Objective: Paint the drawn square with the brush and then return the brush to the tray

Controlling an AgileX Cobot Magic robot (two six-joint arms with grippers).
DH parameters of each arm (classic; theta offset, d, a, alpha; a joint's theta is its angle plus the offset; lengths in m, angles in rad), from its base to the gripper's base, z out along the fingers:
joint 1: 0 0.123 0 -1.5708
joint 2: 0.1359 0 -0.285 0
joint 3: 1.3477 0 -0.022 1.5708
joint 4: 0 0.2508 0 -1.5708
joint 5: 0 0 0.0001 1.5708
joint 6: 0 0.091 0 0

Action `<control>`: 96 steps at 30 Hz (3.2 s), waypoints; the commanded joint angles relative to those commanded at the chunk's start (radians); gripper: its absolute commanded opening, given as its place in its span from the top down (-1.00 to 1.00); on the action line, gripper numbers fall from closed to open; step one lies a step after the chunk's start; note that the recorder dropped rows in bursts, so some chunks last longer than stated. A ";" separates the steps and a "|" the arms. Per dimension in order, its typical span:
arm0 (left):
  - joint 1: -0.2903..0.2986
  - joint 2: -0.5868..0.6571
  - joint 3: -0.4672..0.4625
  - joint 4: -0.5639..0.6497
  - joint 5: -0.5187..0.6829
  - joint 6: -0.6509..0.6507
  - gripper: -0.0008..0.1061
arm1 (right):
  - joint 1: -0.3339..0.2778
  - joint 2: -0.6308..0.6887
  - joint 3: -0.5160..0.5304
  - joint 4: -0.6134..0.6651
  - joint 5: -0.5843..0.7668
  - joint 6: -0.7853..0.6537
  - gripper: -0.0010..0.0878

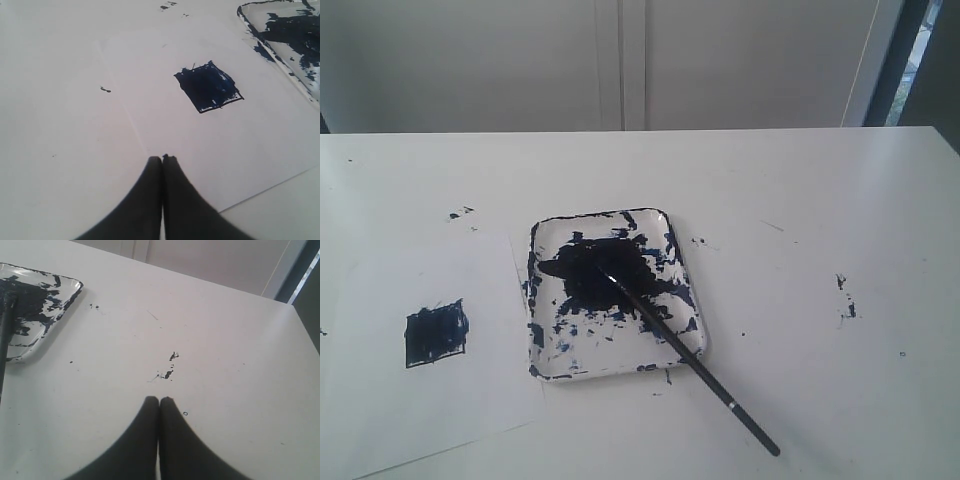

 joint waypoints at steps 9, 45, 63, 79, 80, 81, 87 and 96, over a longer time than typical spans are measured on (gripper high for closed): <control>0.000 0.000 0.000 0.000 0.000 0.015 0.99 | 0.000 0.000 0.000 0.000 0.006 0.000 0.98; 0.000 0.000 0.000 0.000 -0.004 0.019 0.99 | 0.000 0.000 0.000 0.000 -0.001 0.000 0.98; 0.000 0.000 0.000 0.000 -0.015 0.019 0.99 | 0.000 0.000 0.000 0.000 -0.001 0.000 0.98; 0.062 0.000 0.000 0.000 -0.015 0.019 0.99 | 0.000 0.000 0.000 0.000 -0.001 0.000 0.98; 0.062 0.000 0.000 0.000 -0.015 0.019 0.99 | 0.000 0.000 0.000 0.000 -0.001 0.000 0.98; 0.062 0.000 0.000 0.000 -0.015 0.019 0.99 | 0.000 0.000 0.000 0.000 -0.001 0.000 0.98; 0.062 0.000 0.000 0.000 -0.015 0.019 0.99 | 0.000 0.000 0.000 0.000 -0.001 0.000 0.98; 0.062 0.000 0.000 0.000 -0.015 0.019 0.99 | 0.000 0.000 0.000 0.000 -0.001 0.000 0.98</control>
